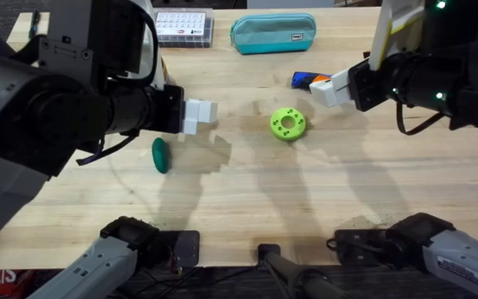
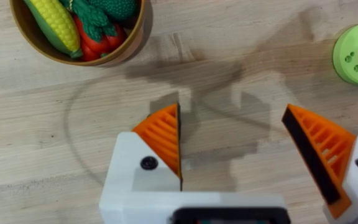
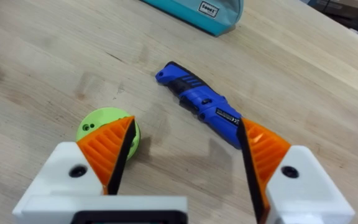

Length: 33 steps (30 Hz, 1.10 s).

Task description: Pick up the gripper from the table and insert it into the empty holder that is missing its gripper. Then pick up a screw, insert it into the mounting hole, and use the screwdriver to tighten it. Finally, clean up the table by picking up the vegetable and placing it into the bucket.

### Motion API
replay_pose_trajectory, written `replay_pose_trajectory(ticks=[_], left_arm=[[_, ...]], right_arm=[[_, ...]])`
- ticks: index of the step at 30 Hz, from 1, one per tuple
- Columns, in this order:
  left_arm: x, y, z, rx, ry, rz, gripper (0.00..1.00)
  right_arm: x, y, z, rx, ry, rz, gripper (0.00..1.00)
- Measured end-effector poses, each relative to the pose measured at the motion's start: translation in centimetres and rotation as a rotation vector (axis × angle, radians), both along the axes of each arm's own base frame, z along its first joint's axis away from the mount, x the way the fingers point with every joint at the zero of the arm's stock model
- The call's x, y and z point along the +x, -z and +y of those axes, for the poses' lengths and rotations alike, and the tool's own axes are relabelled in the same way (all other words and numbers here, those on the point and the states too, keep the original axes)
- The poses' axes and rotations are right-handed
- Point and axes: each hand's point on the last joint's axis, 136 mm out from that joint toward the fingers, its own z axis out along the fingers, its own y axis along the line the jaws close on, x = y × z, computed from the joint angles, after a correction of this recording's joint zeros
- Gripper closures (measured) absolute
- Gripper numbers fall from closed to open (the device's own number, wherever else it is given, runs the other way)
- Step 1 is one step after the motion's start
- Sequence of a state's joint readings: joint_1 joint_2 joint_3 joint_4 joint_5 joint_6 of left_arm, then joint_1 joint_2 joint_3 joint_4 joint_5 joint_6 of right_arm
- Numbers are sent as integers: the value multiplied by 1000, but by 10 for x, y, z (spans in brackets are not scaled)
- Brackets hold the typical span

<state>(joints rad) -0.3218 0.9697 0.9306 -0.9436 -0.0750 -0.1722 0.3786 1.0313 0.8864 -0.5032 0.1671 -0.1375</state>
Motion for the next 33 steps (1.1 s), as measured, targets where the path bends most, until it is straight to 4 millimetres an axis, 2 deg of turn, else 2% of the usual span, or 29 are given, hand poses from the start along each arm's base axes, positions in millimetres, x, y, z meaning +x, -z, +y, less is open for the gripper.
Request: replay_pose_trajectory(ticks=[9,12,17,19,23,27,30,33], left_arm=[[-3,2,0,2,0,14,13],[-8,6,5,-5,-47,45,15],[-37,23,30,-8,-293,183,13],[-43,26,36,-17,-378,204,13],[-49,38,41,-30,-476,229,13],[-56,65,48,-41,-568,268,13],[-56,79,55,-67,-637,271,13],[-52,86,65,-84,-690,260,15]], right_arm=[[-2,2,-1,-5,0,12,33],[-2,2,-1,-5,0,12,33],[-2,3,-1,-5,0,13,33],[-2,3,-1,-5,0,13,33],[-2,3,-1,-5,0,13,33],[-2,2,-1,-5,0,12,33],[-2,3,-1,-5,0,13,33],[-2,2,-1,-5,0,12,33]])
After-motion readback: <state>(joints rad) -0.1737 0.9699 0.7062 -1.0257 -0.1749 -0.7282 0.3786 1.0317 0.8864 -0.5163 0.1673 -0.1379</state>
